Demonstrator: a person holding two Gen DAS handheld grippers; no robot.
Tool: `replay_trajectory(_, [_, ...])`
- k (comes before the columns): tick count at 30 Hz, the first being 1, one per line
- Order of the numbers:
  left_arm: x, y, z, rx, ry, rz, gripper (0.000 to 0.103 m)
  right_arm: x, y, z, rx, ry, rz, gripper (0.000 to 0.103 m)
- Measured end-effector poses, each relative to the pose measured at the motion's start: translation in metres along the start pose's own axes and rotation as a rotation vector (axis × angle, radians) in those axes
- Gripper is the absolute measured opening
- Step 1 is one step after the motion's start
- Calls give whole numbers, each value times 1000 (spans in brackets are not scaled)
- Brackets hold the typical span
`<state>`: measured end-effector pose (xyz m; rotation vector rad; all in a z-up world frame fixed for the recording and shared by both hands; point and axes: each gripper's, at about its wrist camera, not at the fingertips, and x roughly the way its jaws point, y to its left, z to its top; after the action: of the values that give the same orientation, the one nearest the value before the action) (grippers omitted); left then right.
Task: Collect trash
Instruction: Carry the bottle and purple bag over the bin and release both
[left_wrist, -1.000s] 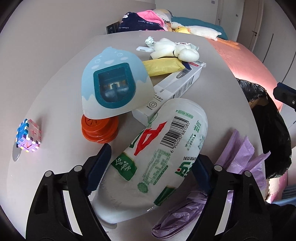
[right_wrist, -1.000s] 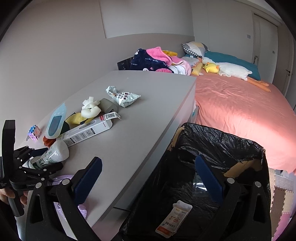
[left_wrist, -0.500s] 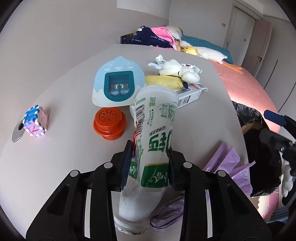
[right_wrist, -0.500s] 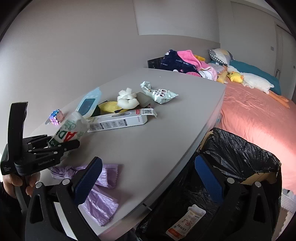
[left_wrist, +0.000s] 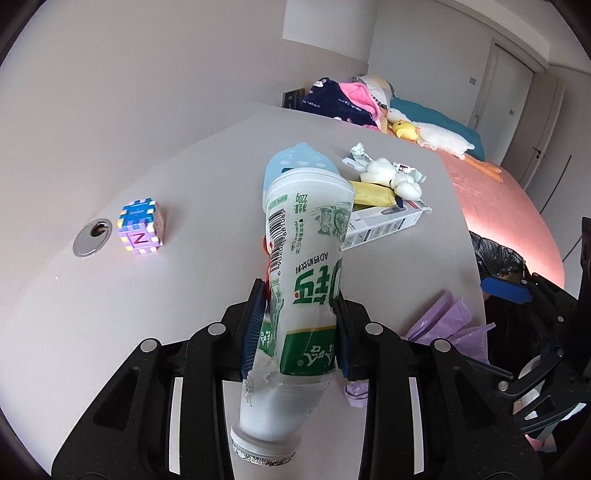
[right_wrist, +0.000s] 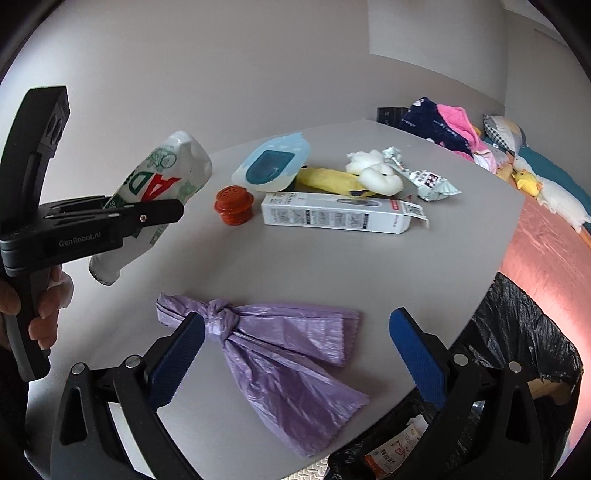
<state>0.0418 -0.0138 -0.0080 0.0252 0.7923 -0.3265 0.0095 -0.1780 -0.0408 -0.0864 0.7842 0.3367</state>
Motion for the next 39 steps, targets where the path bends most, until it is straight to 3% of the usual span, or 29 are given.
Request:
replay_trajectory(3, [-10, 6, -5, -14, -16, 9, 33, 11, 10, 2, -20, 29, 11, 97])
replay_trajectory(10, [-18, 11, -8, -41, -18, 15, 33, 30, 16, -5, -11, 97, 7, 78])
replay_trajectory(12, [-17, 11, -9, -40, -18, 11, 33, 29, 19, -7, -25, 94, -1, 67])
replay_trajectory(14, [-19, 9, -10, -35, -19, 8, 33, 26, 20, -8, -24, 94, -10, 48])
replay_trajectory(20, [-16, -3, -10, -20, -11, -9, 33, 20, 14, -11, 12, 93, 0, 23])
replay_trajectory(39, [-1, -64, 5, 41, -4, -110, 33, -30, -58, -15, 163, 13, -80, 20])
